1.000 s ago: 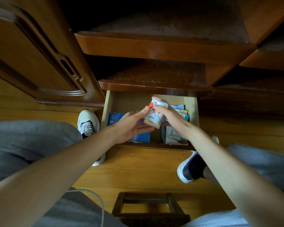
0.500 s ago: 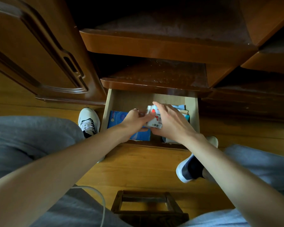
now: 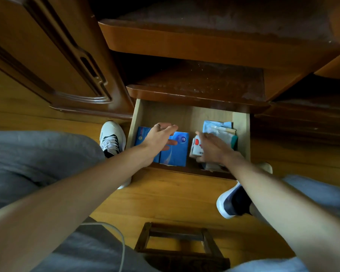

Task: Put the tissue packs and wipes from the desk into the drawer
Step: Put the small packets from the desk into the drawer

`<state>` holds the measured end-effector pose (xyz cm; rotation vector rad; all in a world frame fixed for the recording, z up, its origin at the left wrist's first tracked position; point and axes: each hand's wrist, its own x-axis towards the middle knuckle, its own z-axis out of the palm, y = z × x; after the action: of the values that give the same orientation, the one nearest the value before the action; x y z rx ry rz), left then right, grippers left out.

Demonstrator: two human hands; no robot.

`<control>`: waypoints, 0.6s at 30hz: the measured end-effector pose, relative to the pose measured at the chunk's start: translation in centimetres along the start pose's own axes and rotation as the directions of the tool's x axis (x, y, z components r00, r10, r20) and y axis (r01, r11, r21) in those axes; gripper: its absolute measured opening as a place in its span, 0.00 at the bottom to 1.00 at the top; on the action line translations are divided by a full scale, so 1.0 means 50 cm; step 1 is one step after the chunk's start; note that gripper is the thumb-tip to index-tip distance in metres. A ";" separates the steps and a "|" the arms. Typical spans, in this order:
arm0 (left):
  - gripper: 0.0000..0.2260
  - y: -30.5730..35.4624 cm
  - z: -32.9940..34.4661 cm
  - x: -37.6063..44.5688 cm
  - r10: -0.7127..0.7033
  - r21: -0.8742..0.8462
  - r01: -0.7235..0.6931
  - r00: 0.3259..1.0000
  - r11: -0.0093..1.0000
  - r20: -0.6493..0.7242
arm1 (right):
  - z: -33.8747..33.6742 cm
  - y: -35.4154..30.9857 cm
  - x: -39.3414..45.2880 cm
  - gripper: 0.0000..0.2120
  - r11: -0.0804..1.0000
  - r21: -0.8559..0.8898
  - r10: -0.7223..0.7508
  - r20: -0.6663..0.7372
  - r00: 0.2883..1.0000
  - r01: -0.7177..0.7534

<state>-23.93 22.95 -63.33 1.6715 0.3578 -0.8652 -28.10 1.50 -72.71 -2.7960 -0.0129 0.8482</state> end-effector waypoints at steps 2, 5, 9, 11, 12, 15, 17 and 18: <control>0.19 -0.004 -0.003 0.002 -0.019 0.000 0.019 1.000 1.000 0.015 | 0.031 -0.001 0.018 0.45 0.996 -0.080 -0.031 0.001 1.000 0.031; 0.19 -0.009 -0.005 0.003 -0.045 -0.009 0.045 0.998 0.999 0.039 | 0.062 0.000 0.033 0.34 0.982 -0.163 -0.105 -0.045 0.993 0.096; 0.18 -0.015 -0.009 0.009 -0.071 -0.002 0.071 0.997 0.997 0.041 | 0.076 -0.002 0.040 0.31 0.983 -0.123 -0.141 -0.023 0.990 0.138; 0.18 -0.015 -0.009 0.014 -0.077 0.002 0.077 0.996 0.997 0.035 | 0.073 0.001 0.038 0.33 0.990 -0.044 -0.130 0.034 0.991 0.131; 0.17 -0.014 -0.009 0.016 -0.077 0.006 0.077 0.996 0.997 0.033 | 0.067 0.001 0.037 0.36 0.994 0.015 -0.113 0.089 0.990 0.112; 0.17 -0.011 -0.006 0.021 -0.082 0.034 0.080 0.996 0.996 0.039 | 0.041 0.003 0.036 0.43 0.971 0.239 -0.038 0.258 0.965 -0.026; 0.16 -0.011 -0.003 0.021 -0.074 0.072 0.070 0.996 0.995 0.051 | 0.031 0.007 0.034 0.34 0.975 0.211 0.013 0.239 0.971 -0.065; 0.16 -0.011 -0.001 0.020 -0.066 0.097 0.061 0.996 0.993 0.057 | 0.030 0.008 0.030 0.27 0.987 0.149 0.033 0.212 0.977 -0.066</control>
<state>-23.58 22.96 -64.44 1.7256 0.3346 -0.9909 -27.67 1.54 -74.82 -2.5618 0.0856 1.1022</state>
